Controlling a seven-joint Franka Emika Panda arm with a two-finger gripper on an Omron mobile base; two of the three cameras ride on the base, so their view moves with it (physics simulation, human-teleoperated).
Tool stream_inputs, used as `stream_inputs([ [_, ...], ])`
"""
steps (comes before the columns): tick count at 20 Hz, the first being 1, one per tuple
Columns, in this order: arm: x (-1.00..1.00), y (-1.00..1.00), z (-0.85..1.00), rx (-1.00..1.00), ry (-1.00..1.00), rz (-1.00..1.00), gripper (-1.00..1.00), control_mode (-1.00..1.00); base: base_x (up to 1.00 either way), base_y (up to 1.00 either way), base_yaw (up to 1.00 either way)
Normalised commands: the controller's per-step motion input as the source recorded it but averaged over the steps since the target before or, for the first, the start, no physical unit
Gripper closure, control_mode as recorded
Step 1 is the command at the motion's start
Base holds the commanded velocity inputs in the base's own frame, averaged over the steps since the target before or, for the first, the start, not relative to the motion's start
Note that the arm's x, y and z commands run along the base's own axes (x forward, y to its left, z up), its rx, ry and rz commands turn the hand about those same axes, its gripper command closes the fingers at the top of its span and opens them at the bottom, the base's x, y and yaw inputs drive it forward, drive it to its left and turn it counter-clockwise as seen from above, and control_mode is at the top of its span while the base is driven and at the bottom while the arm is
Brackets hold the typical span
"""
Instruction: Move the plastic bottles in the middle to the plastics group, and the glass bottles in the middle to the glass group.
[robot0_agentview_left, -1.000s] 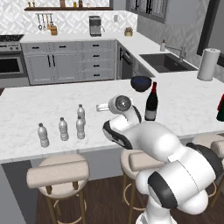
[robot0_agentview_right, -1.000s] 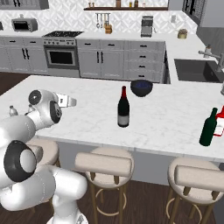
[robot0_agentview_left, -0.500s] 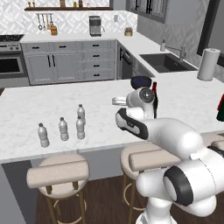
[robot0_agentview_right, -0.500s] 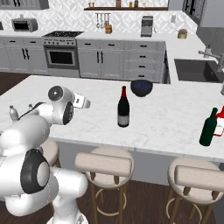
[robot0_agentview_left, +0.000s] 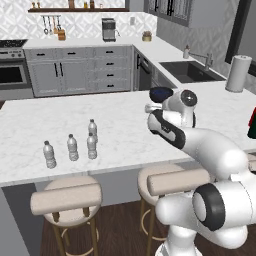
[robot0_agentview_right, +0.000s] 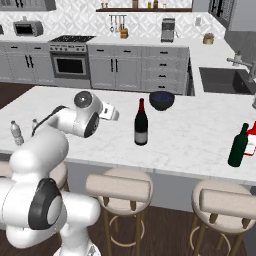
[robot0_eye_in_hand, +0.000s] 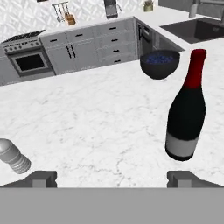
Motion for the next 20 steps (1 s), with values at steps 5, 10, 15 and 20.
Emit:
stream_inputs([
  [5, 0.06, -0.48, 0.02, -0.03, 0.00, -0.01, -1.00, -1.00, 0.00, 0.00, 0.00],
  [10, 0.27, -0.41, 0.10, -0.10, 0.04, -0.09, -1.00, -1.00, 0.00, 0.00, 0.00],
  [15, 0.15, -0.43, 0.27, -0.01, 0.16, -0.08, -1.00, -1.00, 0.00, 0.00, 0.00],
  [20, 0.21, -0.50, -0.06, 0.00, 0.03, -0.01, -1.00, -1.00, 0.00, 0.00, 0.00],
])
